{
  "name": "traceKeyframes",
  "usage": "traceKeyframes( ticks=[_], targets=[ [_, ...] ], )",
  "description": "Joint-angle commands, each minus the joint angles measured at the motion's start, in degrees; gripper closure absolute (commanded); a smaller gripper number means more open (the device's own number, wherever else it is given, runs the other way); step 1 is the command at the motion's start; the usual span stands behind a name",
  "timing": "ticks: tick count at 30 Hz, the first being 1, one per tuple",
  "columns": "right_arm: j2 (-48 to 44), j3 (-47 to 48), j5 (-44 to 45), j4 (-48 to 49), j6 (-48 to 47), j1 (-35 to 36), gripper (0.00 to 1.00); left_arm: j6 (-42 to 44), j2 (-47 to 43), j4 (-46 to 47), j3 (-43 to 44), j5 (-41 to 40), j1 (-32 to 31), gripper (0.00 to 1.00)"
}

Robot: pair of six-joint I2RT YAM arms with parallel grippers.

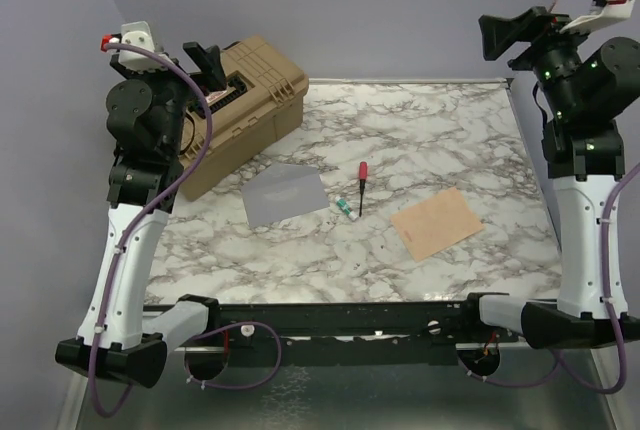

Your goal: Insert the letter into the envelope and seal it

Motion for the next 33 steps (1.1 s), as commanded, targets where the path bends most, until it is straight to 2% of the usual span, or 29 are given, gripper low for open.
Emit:
traceKeyframes(
  ticks=[1, 5, 11, 16, 23, 26, 29, 33],
  targets=[
    [-0.2, -7.1, 1.3, -1.8, 5.9, -0.2, 0.0, -5.8, -0.5, 4.6, -4.7, 9.0, 0.2, 0.01],
    [3.3, -12.6, -3.4, -7.8, 9.4, -0.2, 0.0, -13.3, 2.8, 8.9, -10.3, 17.4, -0.8, 0.01],
    [8.3, -21.7, -4.3, -17.9, 12.1, -0.2, 0.0, -16.0, 4.6, 9.1, -17.5, 18.7, -2.0, 0.01],
    [8.6, -30.5, 5.1, -22.7, 13.8, -0.2, 0.0, -19.2, 5.3, 8.0, -20.3, 11.0, -1.6, 0.01],
    [12.6, -35.1, 15.7, -28.2, 15.6, -0.6, 0.0, -19.2, 10.4, 9.2, -18.8, 22.8, -1.9, 0.01],
    [13.2, -37.1, 20.5, -28.0, 15.8, -1.6, 0.0, -18.0, 13.4, 9.0, -17.5, 29.3, -4.5, 0.01],
    [14.5, -38.0, 24.2, -27.6, 15.7, -4.4, 0.0, -16.7, 16.4, 8.9, -16.5, 30.1, -9.8, 0.01],
    [15.1, -40.2, 22.0, -27.1, 17.5, -8.7, 0.0, -15.6, 20.1, 8.9, -14.9, 28.9, -17.0, 0.01]
  ],
)
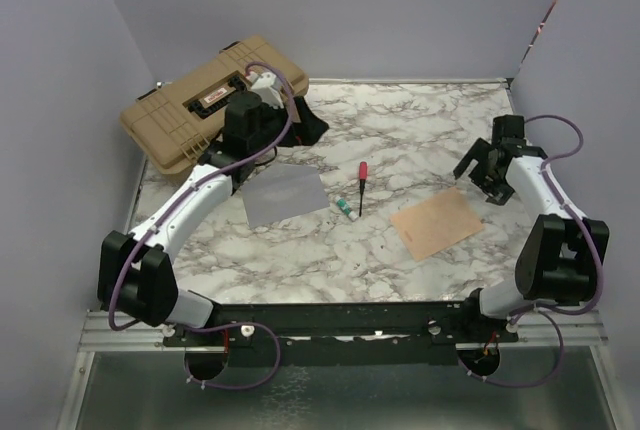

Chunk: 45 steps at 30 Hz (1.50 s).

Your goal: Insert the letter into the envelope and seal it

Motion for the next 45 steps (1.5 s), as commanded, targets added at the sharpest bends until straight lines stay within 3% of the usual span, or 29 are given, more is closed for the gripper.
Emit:
traceKeyframes(
  ticks=[1, 10, 15, 29, 41, 45],
  targets=[
    [0.2, -2.9, 2.3, -0.4, 2.8, -3.9, 0.0, 2.1, 3.4, 0.8, 3.1, 3.3, -7.6, 0.01],
    [-5.6, -15.5, -5.7, 4.1, 6.9, -8.5, 0.0, 3.2, 7.2, 0.8, 2.5, 4.4, -11.8, 0.01],
    [-7.0, -21.3, -10.2, 7.4, 9.3, -8.9, 0.05, 3.4, 7.9, 0.7, 1.6, 5.1, -12.0, 0.01],
    [-8.6, -30.6, -14.2, 23.1, 9.2, -9.0, 0.34, 4.9, 8.5, -0.7, 3.3, 3.5, -12.0, 0.01],
    [-4.7, -34.0, -27.7, 35.8, 5.3, -9.0, 0.53, 3.1, 12.9, -0.7, 6.2, 7.3, -13.1, 0.01],
    [-2.6, -34.4, -31.7, 39.2, 3.6, -9.0, 0.7, 2.4, 14.4, -0.7, 6.4, 8.2, -13.9, 0.04]
  ],
)
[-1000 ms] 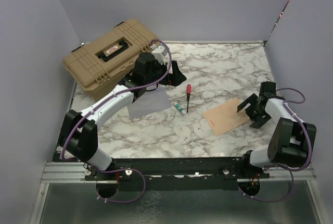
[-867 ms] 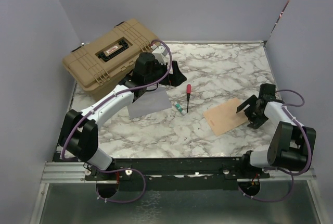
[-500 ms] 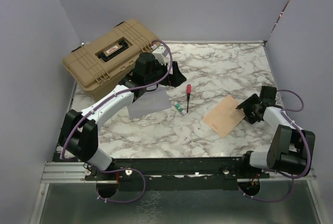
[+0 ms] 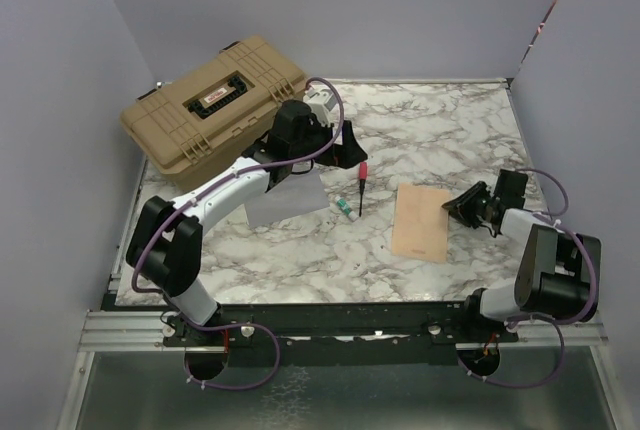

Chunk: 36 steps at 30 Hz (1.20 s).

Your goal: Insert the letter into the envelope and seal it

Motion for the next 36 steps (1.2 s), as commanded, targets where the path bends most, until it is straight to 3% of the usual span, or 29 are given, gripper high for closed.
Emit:
traceKeyframes(
  ticks=[1, 4, 5, 12, 16, 23, 27, 29, 33, 36],
  targets=[
    [3.3, -2.2, -7.0, 4.0, -3.8, -0.1, 0.78, -1.0, 2.0, -0.3, 1.8, 2.8, -1.2, 0.05],
    [4.3, -2.4, -10.2, 6.5, -5.1, -0.1, 0.98, -1.0, 2.4, -0.3, 1.9, 2.6, -1.4, 0.05],
    [4.4, -2.4, -10.8, 7.1, -5.4, -0.1, 1.0, -1.0, 2.4, -0.3, 1.9, 2.4, -1.4, 0.05],
    [2.1, -3.0, -14.4, 10.5, -3.8, -0.1, 1.0, -2.6, 4.0, -0.3, 1.4, 2.5, -2.2, 0.06],
    [-1.2, -3.1, -15.6, 10.6, -2.1, -0.1, 1.0, -3.1, 6.9, -0.3, 1.3, 2.9, -4.4, 0.11],
    [-8.5, -4.6, -15.8, 11.0, -0.2, -0.1, 1.0, -2.5, 12.7, -0.3, 2.7, 1.1, -8.6, 0.14],
    [-7.6, -5.4, -14.1, 9.2, -2.3, -0.1, 1.0, -2.9, 15.9, -0.3, 4.8, 1.6, -9.3, 0.16],
    [-5.5, -6.0, -13.3, 8.8, -3.2, -0.1, 0.92, -2.6, 18.0, -0.2, 6.4, 1.4, -10.1, 0.19],
    [-1.2, -6.1, -12.0, 9.2, -3.9, -0.1, 0.67, 0.2, 23.1, -0.2, 10.7, -0.8, -12.1, 0.38],
    [0.7, -6.4, -12.9, 11.6, -3.8, -0.1, 0.57, 0.8, 26.1, -0.2, 13.0, -1.8, -12.8, 0.49]
  ],
)
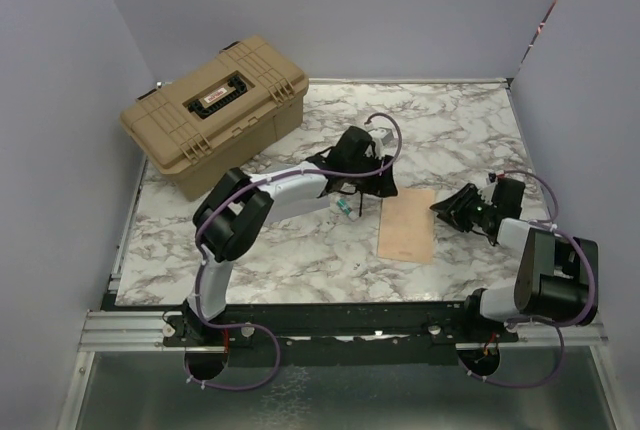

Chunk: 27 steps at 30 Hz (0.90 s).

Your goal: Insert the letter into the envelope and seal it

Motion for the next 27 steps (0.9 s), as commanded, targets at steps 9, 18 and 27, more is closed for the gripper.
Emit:
traceKeyframes(
  ticks=[9, 18, 27],
  targets=[
    [8.8, 0.8, -3.2, 3.2, -2.2, -0.1, 0.54, 3.3, 9.8, -0.6, 4.8, -1.3, -4.2, 0.67],
    [12.5, 1.3, -16.1, 10.5, -0.9, -0.1, 0.71, 4.8, 12.7, -7.6, 7.2, -6.7, -4.8, 0.74],
    [-0.6, 5.7, -9.5, 3.6, -0.3, -0.1, 1.0, 4.4, 5.9, -13.3, 16.5, -6.1, -2.0, 0.43]
  ],
)
